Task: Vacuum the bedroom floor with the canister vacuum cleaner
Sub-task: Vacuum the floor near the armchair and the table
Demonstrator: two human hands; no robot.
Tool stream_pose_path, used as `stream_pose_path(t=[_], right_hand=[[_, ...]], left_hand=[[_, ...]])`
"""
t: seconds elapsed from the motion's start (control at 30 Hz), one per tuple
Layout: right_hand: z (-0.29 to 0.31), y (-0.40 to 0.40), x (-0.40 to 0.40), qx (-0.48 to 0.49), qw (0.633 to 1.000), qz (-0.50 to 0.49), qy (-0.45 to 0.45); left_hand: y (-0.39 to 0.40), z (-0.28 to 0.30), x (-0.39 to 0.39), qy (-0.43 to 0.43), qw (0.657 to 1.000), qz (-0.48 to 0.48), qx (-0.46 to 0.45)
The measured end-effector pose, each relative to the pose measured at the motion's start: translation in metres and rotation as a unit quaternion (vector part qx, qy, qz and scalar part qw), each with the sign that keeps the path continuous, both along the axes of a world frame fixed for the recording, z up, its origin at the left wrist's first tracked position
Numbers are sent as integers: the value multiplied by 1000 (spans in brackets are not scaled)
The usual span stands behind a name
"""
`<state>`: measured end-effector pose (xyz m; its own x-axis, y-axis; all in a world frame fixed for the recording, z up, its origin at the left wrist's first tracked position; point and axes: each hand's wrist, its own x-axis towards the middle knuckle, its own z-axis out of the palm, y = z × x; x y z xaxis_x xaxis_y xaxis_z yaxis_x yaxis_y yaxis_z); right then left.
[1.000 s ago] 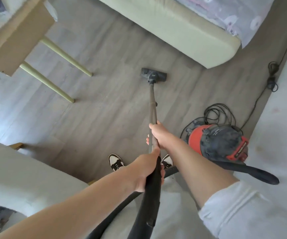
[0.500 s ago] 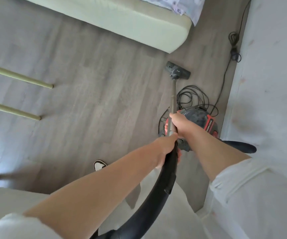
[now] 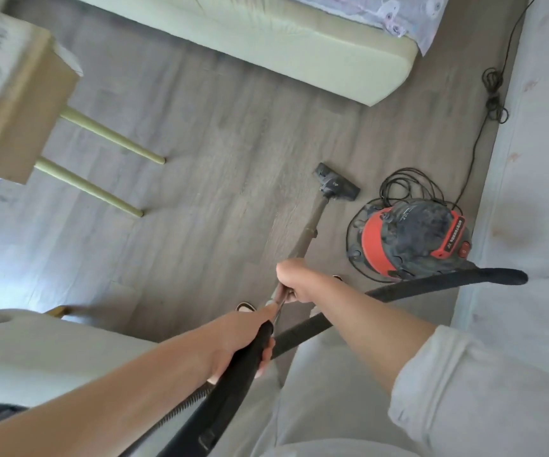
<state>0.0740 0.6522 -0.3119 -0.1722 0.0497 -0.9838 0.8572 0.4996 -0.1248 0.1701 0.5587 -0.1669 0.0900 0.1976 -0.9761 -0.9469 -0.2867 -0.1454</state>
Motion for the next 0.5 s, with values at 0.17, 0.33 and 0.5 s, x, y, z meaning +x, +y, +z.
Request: stream_pose_path(t=[0.17, 0.33, 0.5], right_hand=[[20, -45, 56, -6, 996, 92, -16], [24, -69, 90, -25, 989, 142, -17], [-5, -67, 65, -28, 992, 121, 33]], left_hand=[[-35, 28, 59, -7, 999, 53, 5], [-49, 24, 100, -20, 992, 122, 33], [-44, -20, 77, 39, 984, 168, 43]])
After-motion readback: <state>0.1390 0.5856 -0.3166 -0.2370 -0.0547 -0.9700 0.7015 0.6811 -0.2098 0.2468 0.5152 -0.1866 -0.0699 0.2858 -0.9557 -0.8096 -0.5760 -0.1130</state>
